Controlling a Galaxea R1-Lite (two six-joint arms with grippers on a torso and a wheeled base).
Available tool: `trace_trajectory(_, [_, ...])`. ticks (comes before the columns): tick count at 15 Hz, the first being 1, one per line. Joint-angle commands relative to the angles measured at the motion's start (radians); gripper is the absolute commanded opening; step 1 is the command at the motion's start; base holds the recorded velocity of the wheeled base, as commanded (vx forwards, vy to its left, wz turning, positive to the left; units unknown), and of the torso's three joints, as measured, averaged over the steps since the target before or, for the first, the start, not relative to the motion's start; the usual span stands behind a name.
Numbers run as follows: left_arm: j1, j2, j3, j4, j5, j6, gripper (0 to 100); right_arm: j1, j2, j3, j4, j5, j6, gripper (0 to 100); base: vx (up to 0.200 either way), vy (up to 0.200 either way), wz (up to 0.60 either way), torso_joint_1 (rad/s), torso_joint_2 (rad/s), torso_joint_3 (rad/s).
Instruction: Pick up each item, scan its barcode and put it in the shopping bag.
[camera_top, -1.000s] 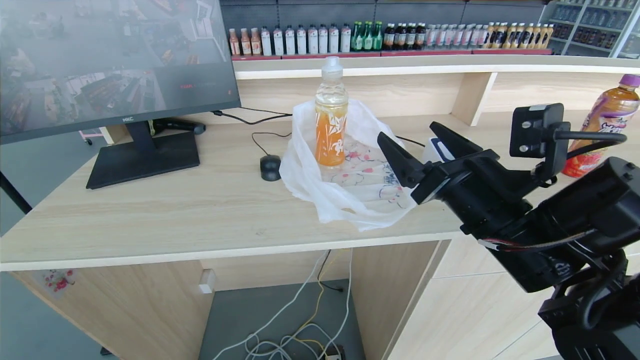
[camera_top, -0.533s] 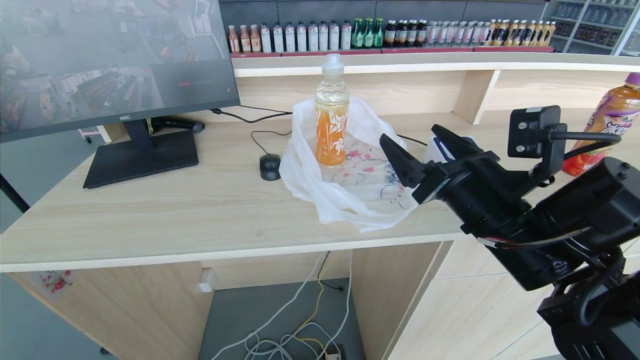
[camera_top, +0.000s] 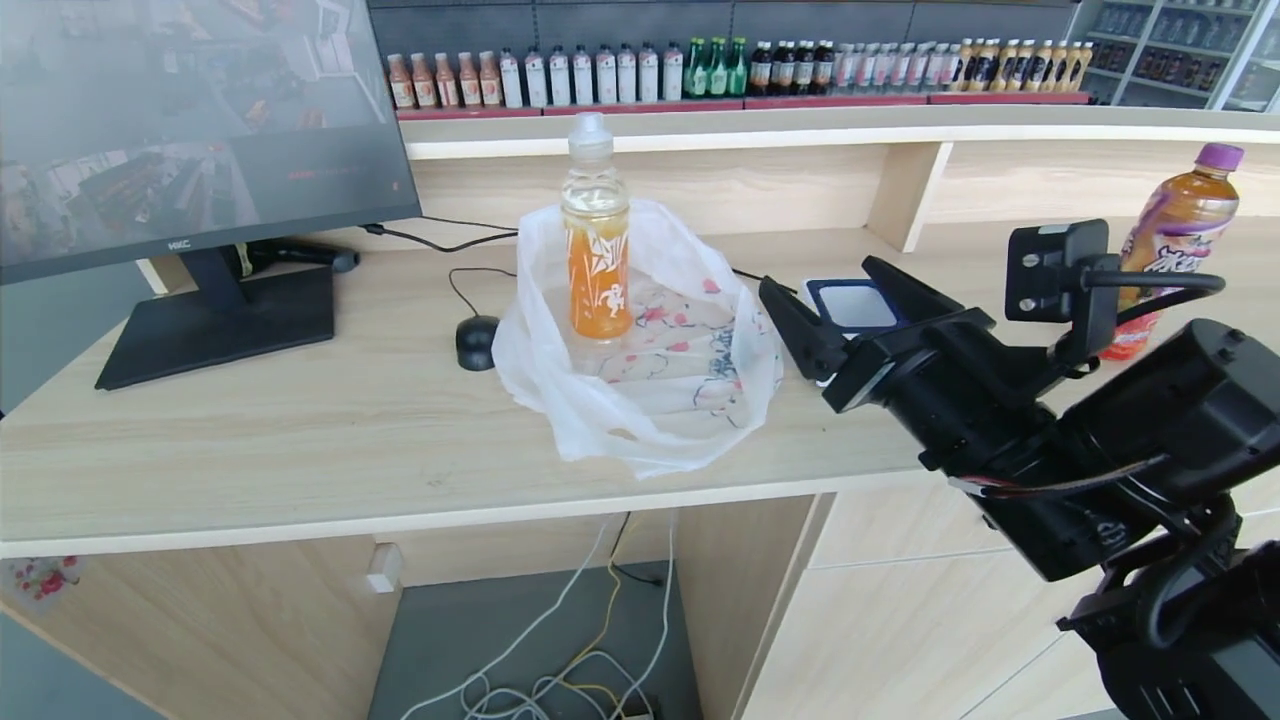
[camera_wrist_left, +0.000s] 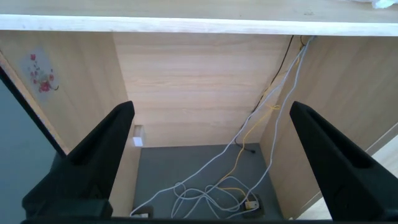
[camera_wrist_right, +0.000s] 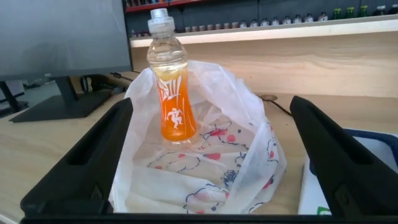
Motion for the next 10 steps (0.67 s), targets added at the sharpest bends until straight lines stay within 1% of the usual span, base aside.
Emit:
trace_trajectory(1, [0.000,0.000,0.000,0.000,0.000,-0.002,100,0.001,0.008,0.001,-0.002,0.000,-0.001,100,0.000,-0.200,0.00,-0.002,0.01,0.007])
trace_trajectory(7, [0.002,0.000,0.000,-0.002,0.002,-0.028,100,0.007,-0.013,0.045,-0.002,0.000,-0.003,100,0.000,-0.200,0.00,0.006,0.00,0.003])
trace_trajectory(10, [0.002,0.000,0.000,-0.002,0.000,-0.028,100,0.006,-0.021,0.053,-0.002,0.002,-0.006,100,0.000,-0.200,0.00,-0.001,0.00,-0.002])
